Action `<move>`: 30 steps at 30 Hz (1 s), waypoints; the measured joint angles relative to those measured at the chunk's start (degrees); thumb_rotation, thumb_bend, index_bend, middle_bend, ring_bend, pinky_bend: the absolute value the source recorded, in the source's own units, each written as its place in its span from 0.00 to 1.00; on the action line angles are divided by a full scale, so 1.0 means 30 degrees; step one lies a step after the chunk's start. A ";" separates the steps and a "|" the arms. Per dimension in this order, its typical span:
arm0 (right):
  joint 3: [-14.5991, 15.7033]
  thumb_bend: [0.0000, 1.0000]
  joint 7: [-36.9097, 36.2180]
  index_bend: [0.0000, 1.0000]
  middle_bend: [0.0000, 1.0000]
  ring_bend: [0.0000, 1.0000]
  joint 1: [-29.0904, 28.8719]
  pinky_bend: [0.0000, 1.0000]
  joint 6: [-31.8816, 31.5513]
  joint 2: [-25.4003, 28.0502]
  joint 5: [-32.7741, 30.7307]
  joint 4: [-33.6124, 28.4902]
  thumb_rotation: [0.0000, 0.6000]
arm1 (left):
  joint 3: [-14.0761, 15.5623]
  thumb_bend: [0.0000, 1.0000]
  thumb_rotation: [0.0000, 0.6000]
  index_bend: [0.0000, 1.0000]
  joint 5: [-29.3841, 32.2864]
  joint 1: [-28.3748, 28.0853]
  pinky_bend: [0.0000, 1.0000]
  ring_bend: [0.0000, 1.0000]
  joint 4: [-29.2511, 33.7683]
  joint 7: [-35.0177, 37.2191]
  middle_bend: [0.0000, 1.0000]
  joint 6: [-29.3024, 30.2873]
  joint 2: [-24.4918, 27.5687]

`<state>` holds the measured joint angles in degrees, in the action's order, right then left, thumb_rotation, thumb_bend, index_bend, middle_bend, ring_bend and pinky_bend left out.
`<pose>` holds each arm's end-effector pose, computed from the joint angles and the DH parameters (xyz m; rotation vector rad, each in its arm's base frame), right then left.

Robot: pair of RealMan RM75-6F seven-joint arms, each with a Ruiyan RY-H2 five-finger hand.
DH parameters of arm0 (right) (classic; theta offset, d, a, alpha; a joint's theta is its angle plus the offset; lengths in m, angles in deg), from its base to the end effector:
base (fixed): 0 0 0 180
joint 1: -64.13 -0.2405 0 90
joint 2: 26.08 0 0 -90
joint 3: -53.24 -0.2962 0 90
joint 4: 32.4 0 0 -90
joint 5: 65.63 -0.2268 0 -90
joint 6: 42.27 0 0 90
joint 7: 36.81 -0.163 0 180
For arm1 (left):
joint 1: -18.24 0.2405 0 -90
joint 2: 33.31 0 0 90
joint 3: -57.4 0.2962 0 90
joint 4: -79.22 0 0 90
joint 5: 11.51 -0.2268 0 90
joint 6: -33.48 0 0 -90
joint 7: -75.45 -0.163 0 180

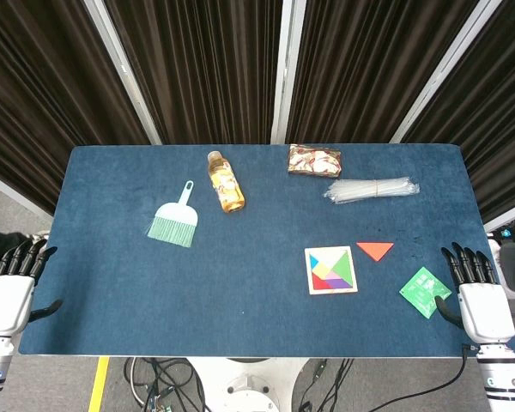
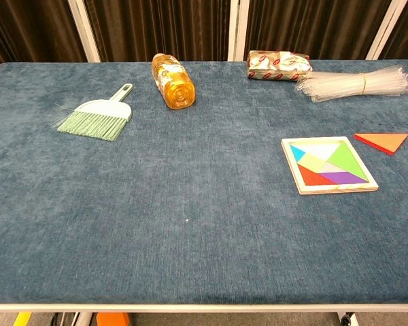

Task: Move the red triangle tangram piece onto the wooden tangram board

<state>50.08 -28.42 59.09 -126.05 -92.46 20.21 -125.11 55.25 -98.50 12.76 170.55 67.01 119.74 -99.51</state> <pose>-0.3491 -0.2063 0.1435 1.4314 -0.8390 0.8234 -0.3491 0.2055 0.1496 -1.4406 -0.7837 -0.8319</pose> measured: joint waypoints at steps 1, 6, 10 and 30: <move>-0.0001 0.23 0.0008 0.00 0.00 0.00 0.0003 0.00 0.0003 -0.0001 -0.0012 0.0003 1.00 | 0.0006 0.00 1.00 0.15 0.0008 0.0007 0.12 0.02 -0.0010 0.0019 0.07 -0.0003 -0.0004; -0.0050 0.23 0.0028 0.00 0.00 0.00 -0.0016 0.00 0.0030 0.0063 -0.0088 -0.0031 1.00 | 0.0018 0.00 1.00 0.15 -0.0035 -0.0018 0.11 0.02 -0.0064 0.0122 0.07 -0.0037 -0.0059; -0.0111 0.23 0.0075 0.00 0.00 0.00 -0.0075 0.00 0.0255 0.0130 -0.0358 -0.0035 1.00 | 0.0045 0.00 1.00 0.15 -0.0144 -0.0071 0.12 0.02 -0.0037 0.0046 0.07 -0.0073 -0.0056; -0.1536 0.23 0.1303 0.00 0.00 0.00 -0.4738 0.00 0.8309 -0.1180 -0.4117 0.3258 1.00 | 0.0284 0.00 1.00 0.15 -0.0141 0.0075 0.12 0.02 -0.0291 0.0518 0.07 -0.0160 -0.0059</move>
<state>45.47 -24.51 44.87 -101.12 -96.00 7.86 -115.33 56.10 -98.92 12.99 169.68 68.56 119.26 -99.69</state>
